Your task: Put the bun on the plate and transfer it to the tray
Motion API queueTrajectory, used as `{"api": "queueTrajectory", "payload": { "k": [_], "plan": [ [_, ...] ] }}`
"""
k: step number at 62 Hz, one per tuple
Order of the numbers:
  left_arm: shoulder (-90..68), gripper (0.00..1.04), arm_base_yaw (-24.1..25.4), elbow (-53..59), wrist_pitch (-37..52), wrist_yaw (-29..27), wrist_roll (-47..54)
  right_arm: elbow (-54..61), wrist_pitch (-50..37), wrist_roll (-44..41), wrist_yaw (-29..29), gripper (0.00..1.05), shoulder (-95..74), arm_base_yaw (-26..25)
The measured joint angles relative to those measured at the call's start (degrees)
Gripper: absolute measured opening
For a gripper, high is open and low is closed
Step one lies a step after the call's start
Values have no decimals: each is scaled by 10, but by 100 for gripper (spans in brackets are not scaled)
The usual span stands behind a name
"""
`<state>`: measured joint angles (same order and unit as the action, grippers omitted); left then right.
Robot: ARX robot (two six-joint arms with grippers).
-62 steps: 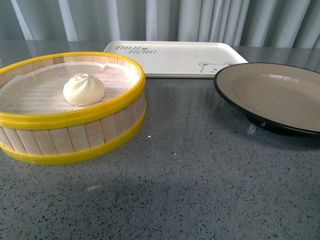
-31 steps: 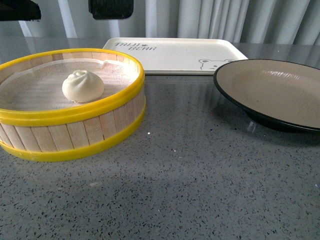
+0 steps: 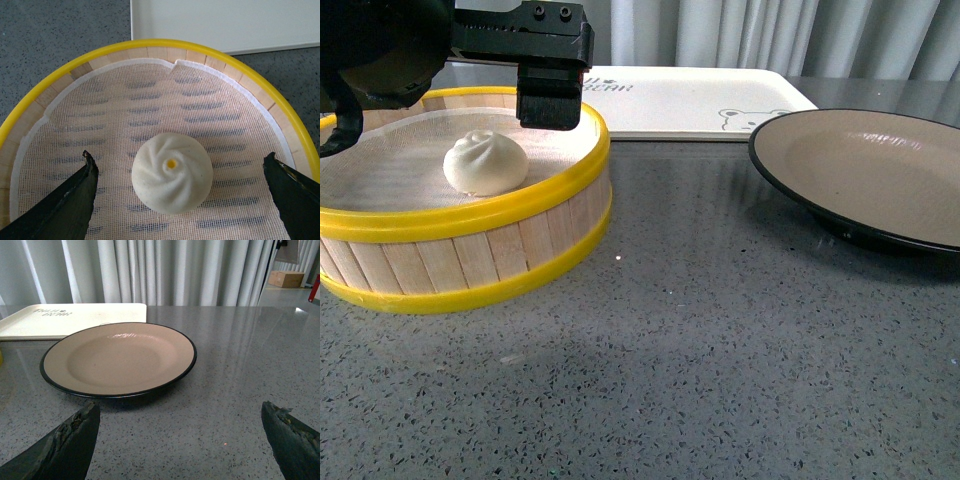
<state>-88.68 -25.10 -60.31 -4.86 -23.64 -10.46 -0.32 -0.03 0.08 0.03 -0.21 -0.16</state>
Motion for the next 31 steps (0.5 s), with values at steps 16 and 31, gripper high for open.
{"api": "queueTrajectory", "payload": {
  "k": [16, 31],
  "plan": [
    [-30, 98, 0, -27, -27, -28, 0, 0, 0, 0, 0, 96, 0, 0],
    [-48, 98, -1, -40, -63, -20, -26, 0, 0, 0, 0, 96, 0, 0]
  ]
}}
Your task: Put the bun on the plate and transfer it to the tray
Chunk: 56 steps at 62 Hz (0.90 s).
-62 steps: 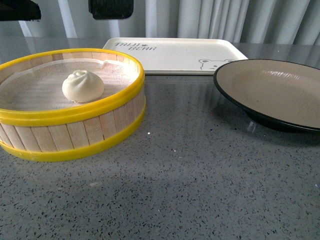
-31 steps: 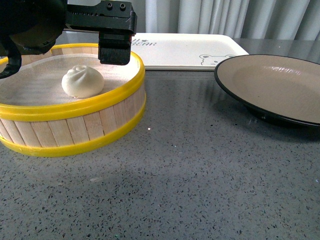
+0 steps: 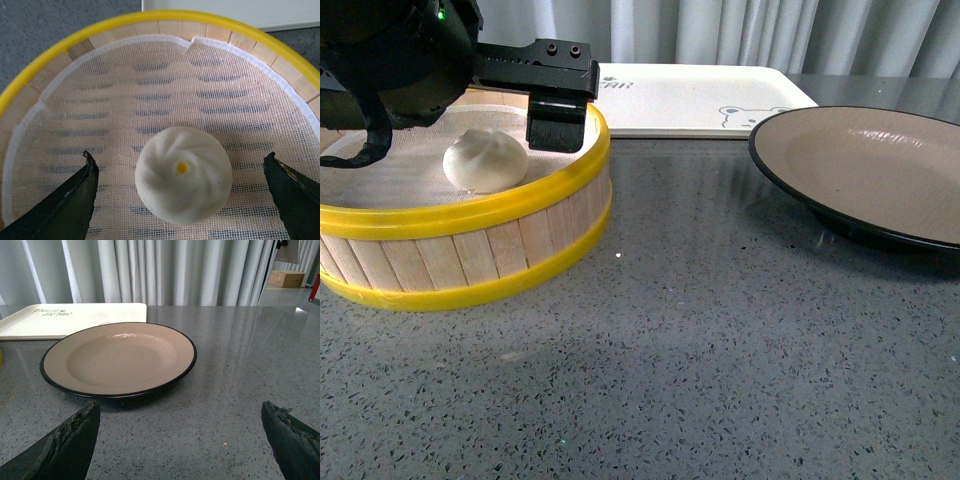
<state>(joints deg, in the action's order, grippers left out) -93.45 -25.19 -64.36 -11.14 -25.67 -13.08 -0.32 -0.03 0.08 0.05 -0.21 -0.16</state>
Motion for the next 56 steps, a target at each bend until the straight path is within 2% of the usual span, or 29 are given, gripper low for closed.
{"api": "queueTrajectory", "payload": {
  "k": [25, 28, 40, 56],
  "plan": [
    [-14, 98, -3, -7, -20, 19, -40, 0, 0, 0, 0, 96, 0, 0],
    [-14, 96, -3, -7, -19, 19, -40, 0, 0, 0, 0, 96, 0, 0],
    [-15, 67, -5, -7, -11, 17, -37, 0, 0, 0, 0, 96, 0, 0],
    [-16, 14, -6, -7, -4, 7, -30, 0, 0, 0, 0, 96, 0, 0]
  ]
}}
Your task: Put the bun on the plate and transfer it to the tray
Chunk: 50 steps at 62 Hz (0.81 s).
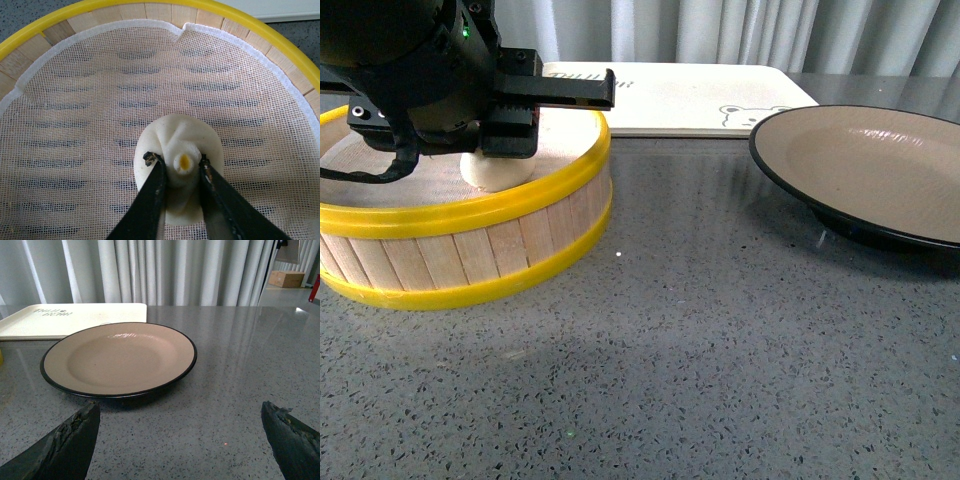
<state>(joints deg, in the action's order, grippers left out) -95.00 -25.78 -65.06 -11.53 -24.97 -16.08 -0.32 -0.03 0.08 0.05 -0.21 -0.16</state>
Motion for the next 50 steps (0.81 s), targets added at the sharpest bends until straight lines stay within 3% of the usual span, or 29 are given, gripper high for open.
{"api": "queueTrajectory", "payload": {
  "k": [5, 36, 50],
  "plan": [
    [0, 4, 0, 0, 0, -3, 4, 0, 0, 0, 0, 96, 0, 0],
    [42, 4, 14, -32, -19, -7, 27, 0, 0, 0, 0, 96, 0, 0],
    [47, 4, -39, -100, -25, -9, 40, 0, 0, 0, 0, 96, 0, 0]
  ]
}}
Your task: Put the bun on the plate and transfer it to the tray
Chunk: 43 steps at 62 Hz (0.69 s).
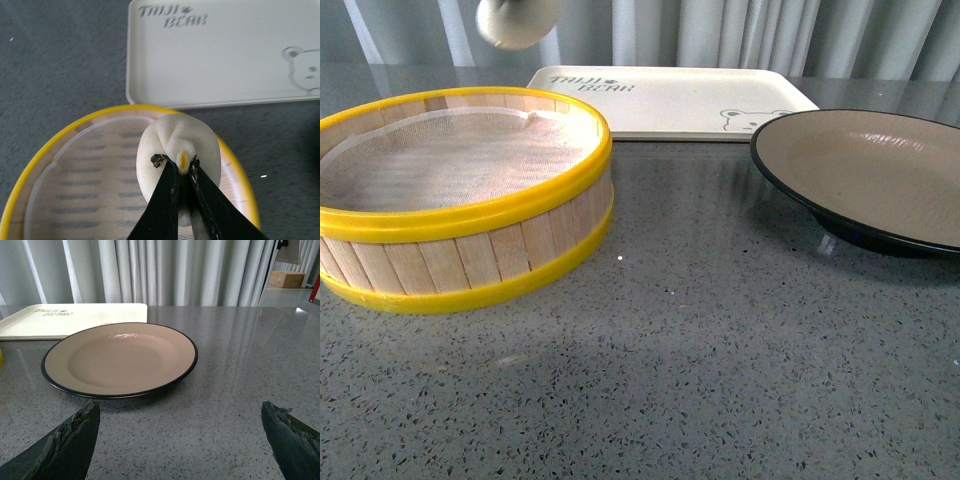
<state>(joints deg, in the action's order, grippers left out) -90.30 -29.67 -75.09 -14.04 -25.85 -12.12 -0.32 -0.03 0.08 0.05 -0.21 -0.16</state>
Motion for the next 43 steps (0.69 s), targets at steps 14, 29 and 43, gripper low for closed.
{"api": "queueTrajectory", "payload": {
  "k": [14, 29, 43],
  "plan": [
    [-63, 4, -145, -87, 37, 11, 36, 0, 0, 0, 0, 96, 0, 0],
    [-137, 4, -212, -99, 69, 45, 50, 0, 0, 0, 0, 96, 0, 0],
    [-204, 4, -221, -154, 59, 56, 50, 0, 0, 0, 0, 96, 0, 0]
  ]
}}
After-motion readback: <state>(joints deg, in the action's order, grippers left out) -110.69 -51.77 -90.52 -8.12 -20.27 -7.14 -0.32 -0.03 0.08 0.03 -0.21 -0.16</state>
